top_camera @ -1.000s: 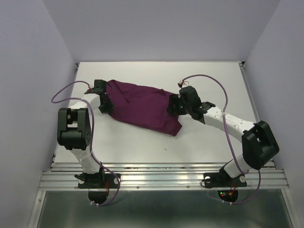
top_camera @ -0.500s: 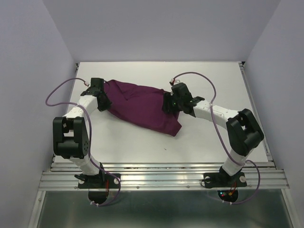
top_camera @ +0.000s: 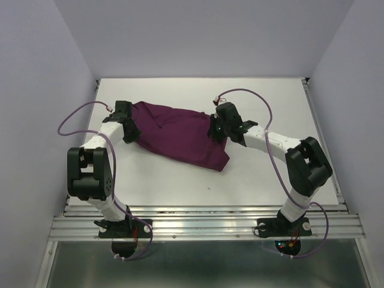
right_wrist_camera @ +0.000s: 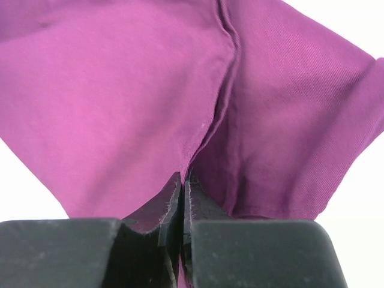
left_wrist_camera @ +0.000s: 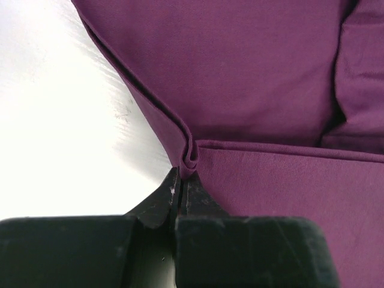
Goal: Prepare the surgical pack
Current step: Pack the surgical kit at the center of the board.
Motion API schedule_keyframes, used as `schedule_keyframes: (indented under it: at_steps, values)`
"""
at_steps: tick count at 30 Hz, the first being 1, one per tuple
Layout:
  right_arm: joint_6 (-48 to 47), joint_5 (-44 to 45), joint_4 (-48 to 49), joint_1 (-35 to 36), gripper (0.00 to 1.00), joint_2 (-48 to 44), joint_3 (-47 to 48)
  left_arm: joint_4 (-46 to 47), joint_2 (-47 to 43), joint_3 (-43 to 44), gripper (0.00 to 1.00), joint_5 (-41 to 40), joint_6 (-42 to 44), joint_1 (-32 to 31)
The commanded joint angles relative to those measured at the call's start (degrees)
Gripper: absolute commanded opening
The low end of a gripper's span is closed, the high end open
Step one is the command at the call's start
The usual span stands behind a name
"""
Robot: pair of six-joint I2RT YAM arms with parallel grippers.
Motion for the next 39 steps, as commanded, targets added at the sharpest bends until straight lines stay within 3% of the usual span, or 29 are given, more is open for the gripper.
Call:
schedule_keyframes:
  at_steps: [1,15,16,17,19,23,27,34,39]
  values:
    - [-1.2,-1.3,5.1,-0.2,0.02,0.6,4.7,-0.8,-2.1,-1.2,0.0,-2.9,-0.3,0.1]
    - [-4.4,-6.1,6.2,-0.2,0.03,5.0,7.7,-1.3,-3.3,-6.9,0.0,-3.2,-0.2,1.3]
    - [-5.0,-6.0,6.1,-0.2,0.03,5.7,8.2,-1.3,-3.6,-7.0,0.06,-2.7,0.0,1.4]
    - [-5.1,-6.1,5.5,-0.2,0.03,7.0,9.1,-1.3,-4.5,-7.0,0.21,-1.6,0.1,1.4]
    - [-5.3,-6.6,5.5,-0.2,0.03,7.8,9.7,-1.2,-5.9,-6.6,0.4,-0.8,0.8,1.5]
    - [-5.2,-7.3,5.7,-0.2,0.03,7.6,10.0,-1.5,-9.1,-4.0,0.68,1.0,3.2,1.3]
    - [-5.2,-7.4,5.9,-0.2,0.03,7.3,9.9,-3.3,-7.9,0.3,0.7,-2.0,6.3,-1.1]
    - [-4.7,-8.3,6.4,-0.2,0.03,7.3,9.4,-3.4,0.7,7.8,0.71,-0.3,10.4,-8.6]
    - [-4.3,-8.9,6.6,-0.2,0.03,7.4,9.2,-5.0,8.5,10.8,0.66,-1.9,10.6,-9.7]
